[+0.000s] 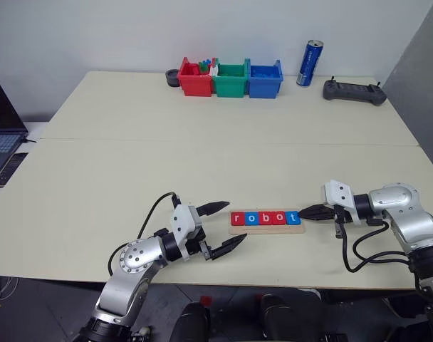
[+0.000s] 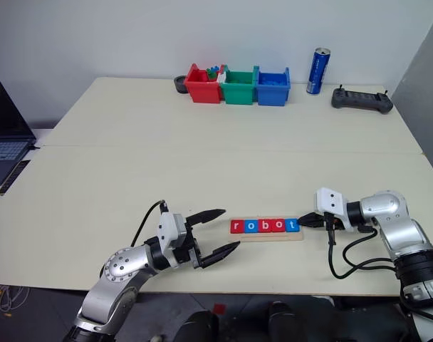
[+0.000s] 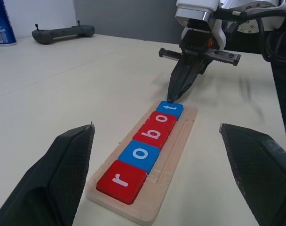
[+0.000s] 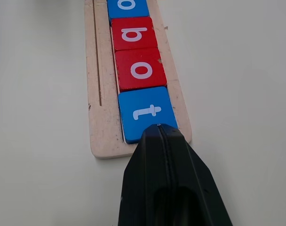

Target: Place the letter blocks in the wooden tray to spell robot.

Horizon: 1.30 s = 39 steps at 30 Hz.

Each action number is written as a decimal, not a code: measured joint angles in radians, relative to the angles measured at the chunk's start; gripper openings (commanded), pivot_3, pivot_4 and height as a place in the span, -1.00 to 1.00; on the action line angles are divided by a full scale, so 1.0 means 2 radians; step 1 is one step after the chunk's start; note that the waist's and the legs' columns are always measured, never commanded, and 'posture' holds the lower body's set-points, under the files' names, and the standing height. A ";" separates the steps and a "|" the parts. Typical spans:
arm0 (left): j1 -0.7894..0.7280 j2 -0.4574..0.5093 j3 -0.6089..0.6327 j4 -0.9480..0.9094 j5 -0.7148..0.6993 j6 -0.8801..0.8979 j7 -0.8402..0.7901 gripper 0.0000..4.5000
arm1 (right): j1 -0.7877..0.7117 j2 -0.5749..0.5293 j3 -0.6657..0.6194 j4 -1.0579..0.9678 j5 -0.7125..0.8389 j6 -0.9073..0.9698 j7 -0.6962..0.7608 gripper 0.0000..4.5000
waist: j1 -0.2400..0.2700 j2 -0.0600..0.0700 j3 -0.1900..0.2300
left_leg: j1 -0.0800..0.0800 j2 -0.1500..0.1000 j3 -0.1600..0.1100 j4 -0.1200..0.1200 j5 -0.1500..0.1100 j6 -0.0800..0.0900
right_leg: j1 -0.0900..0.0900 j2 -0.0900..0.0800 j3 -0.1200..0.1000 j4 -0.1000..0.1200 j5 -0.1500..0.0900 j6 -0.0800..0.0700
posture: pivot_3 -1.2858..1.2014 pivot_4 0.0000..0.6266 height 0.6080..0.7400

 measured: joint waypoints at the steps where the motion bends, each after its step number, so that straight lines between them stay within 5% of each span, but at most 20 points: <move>1: 0.000 0.000 0.000 0.000 0.000 0.000 0.000 1.00 | 0.000 0.000 0.000 0.000 0.000 0.000 0.000 -1.00 | 0.000 0.000 0.000 | 0.000 0.000 0.000 0.000 0.000 0.000 | 0.000 0.000 0.000 0.000 0.000 0.000 | 0.03 -0.52 1.00; 39: 0.000 0.000 0.000 0.000 0.000 0.000 0.001 1.00 | 0.006 0.007 0.001 -0.018 0.000 0.008 -0.001 -1.00 | 0.000 0.000 0.000 | 0.000 0.000 0.000 0.000 0.000 0.000 | 0.000 0.000 0.000 0.000 0.000 0.000 | 0.03 -0.52 1.00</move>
